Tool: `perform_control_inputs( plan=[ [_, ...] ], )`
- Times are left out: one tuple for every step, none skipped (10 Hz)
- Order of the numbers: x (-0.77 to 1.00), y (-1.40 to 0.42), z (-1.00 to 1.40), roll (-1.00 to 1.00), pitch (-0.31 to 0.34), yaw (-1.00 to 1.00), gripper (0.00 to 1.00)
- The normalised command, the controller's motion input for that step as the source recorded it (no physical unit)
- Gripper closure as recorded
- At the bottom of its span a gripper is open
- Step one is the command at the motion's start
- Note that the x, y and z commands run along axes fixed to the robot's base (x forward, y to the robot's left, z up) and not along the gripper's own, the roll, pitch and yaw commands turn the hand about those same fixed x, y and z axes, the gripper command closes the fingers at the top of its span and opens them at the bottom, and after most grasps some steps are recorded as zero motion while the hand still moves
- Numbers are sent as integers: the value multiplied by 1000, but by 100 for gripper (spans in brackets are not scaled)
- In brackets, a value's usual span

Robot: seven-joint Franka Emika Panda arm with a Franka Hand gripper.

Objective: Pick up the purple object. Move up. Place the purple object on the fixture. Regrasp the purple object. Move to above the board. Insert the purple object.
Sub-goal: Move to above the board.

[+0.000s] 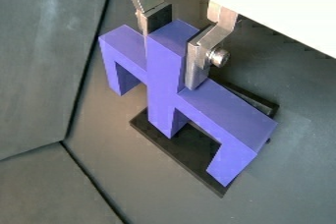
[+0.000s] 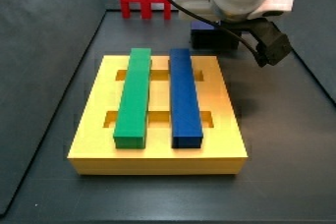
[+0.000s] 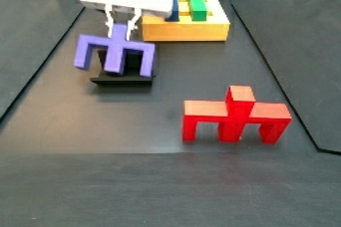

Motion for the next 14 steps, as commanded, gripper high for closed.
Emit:
perform_control_inputs(
  plan=[
    [5,10,1400,2,4,7,100],
    [-22,33,1400,-62,-1,-6,100],
    [-17,33,1400,-40,-3,0,100],
    [-2,19,1400,-6,33,-8,100],
    [-4,10,1400,4,49,-7,100],
    [-8,15,1400,-22,61,-11,100],
    [12,1,657,-8,69,1,100],
    [22,-10,277,6,84,10,100],
    [-1057,-1400,275,-1000,281,1,100],
    [-1088,-1400,283,-1000,275,7,100],
    [-1130,-1400,298,-1000,261,19,100],
    [-1156,-1400,264,-1000,257,46,100],
    [-1120,-1400,268,-1000,259,56,100],
    [-803,-949,212,-1000,252,81,100]
  ],
)
